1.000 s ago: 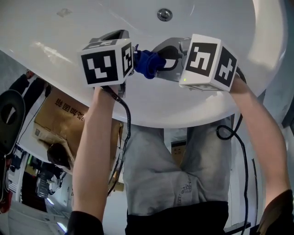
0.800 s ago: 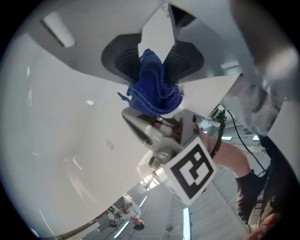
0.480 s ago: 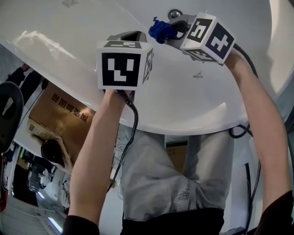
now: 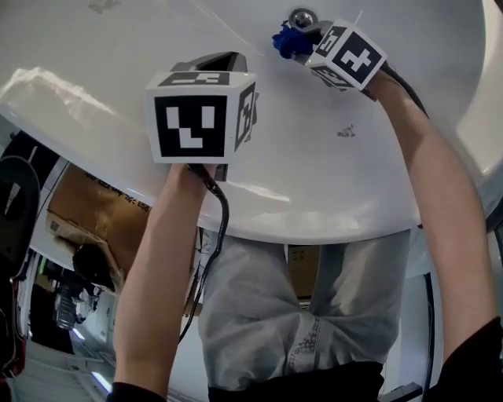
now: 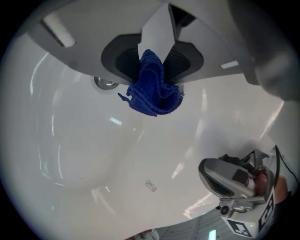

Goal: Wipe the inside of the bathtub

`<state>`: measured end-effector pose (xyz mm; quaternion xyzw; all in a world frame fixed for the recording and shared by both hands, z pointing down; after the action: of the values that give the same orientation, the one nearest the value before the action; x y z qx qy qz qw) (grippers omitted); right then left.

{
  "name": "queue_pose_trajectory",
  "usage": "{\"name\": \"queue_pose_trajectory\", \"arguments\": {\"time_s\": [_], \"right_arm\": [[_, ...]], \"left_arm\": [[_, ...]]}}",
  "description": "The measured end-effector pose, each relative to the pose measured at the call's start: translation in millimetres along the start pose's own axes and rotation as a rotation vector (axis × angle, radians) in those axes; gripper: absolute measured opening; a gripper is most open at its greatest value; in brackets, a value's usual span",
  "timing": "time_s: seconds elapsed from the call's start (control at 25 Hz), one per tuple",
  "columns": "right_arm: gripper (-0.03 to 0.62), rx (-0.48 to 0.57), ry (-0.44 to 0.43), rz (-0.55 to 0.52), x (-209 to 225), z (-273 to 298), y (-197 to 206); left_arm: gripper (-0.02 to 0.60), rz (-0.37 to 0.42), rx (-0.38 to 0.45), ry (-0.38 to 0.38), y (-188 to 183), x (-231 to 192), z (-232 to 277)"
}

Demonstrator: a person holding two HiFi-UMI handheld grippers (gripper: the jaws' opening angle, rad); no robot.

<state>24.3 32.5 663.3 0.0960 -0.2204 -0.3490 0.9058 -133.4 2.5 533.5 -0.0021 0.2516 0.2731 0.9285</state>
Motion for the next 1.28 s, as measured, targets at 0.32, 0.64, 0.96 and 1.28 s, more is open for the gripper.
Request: {"name": "queue_pose_trajectory", "arguments": {"time_s": [0.32,0.64,0.96,1.28], "right_arm": [[0.129,-0.061,0.032,0.090,3.9,37.3,19.0],[0.130,-0.150,0.002,0.075,-12.3,58.2,38.5],[0.130,-0.204,-0.045,0.079,-18.9,63.6,42.6],[0.127,-0.249,-0.118,0.018,-33.6,52.3,41.2]], "left_arm": [[0.005,0.005,-0.031,0.024,-2.8,-3.4,14.6],[0.005,0.010,-0.039,0.037,-3.1,-8.2,17.6],[0.005,0.011,-0.049,0.040,3.9,-4.4,16.5],[0.005,-0.016,-0.025,0.040,-4.7,-2.4,6.1]]}}
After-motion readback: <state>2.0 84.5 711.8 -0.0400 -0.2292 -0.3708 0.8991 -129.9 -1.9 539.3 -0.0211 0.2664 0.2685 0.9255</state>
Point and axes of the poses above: the fingertips, and each gripper's own axes: z forward along the fingers, x to its right, y out of its underside, the point moved 10 cm from there along -z, backward along the fingers, and after that the axes turned 12 degrees about y, right-handed, at the moved point
